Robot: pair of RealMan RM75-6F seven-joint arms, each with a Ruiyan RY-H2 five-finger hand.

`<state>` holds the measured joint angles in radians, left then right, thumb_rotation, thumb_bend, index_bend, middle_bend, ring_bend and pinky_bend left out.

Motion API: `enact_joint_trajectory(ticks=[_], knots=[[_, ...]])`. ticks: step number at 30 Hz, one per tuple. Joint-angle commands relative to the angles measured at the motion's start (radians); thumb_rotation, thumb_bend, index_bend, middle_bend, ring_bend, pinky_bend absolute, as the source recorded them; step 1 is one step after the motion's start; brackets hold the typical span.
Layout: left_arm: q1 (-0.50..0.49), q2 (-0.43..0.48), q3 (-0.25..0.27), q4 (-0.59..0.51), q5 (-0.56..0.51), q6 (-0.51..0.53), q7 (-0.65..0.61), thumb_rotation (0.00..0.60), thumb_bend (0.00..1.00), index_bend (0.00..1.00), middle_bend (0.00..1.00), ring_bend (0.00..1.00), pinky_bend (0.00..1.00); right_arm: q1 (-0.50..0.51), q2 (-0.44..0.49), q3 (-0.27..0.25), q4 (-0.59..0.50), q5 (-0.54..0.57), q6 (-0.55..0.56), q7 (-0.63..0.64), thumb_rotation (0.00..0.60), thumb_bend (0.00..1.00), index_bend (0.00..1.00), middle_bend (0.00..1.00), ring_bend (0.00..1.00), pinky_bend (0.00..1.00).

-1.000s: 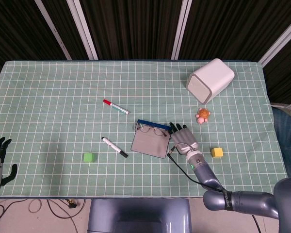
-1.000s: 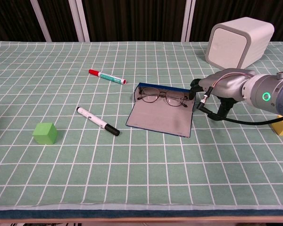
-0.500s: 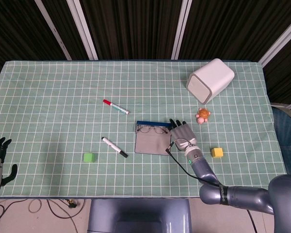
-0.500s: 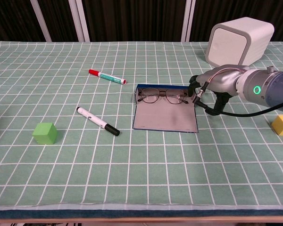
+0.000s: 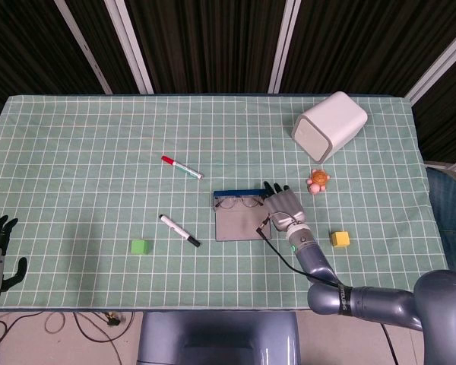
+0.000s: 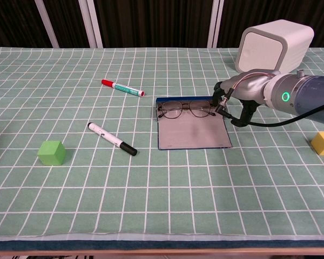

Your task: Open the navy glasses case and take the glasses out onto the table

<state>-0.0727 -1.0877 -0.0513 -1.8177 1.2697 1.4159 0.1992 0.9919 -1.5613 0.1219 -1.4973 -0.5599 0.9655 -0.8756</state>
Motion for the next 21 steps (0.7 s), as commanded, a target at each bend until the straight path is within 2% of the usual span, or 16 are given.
enact_joint_trajectory(ticks=[1, 13, 21], knots=[[0.0, 0.0, 0.001, 0.0, 0.0, -0.001, 0.001, 0.6, 0.46, 0.05, 0.0, 0.0, 0.0, 0.003, 0.005, 0.002, -0.004, 0.003, 0.002, 0.002, 0.6, 0.47, 0.22, 0.04, 0.12, 0.23], [0.0, 0.0, -0.001, -0.002, -0.003, -0.002, -0.002, 0.6, 0.46, 0.05, 0.0, 0.0, 0.0, 0.016, 0.075, 0.027, -0.094, 0.061, -0.03, 0.05, 0.6, 0.31, 0.18, 0.06, 0.12, 0.23], [-0.001, 0.003, -0.002, -0.007, -0.011, -0.008, -0.008, 0.6, 0.46, 0.05, 0.0, 0.0, 0.0, 0.062, 0.16, 0.093, -0.153, 0.128, -0.083, 0.095, 0.6, 0.27, 0.17, 0.13, 0.13, 0.23]])
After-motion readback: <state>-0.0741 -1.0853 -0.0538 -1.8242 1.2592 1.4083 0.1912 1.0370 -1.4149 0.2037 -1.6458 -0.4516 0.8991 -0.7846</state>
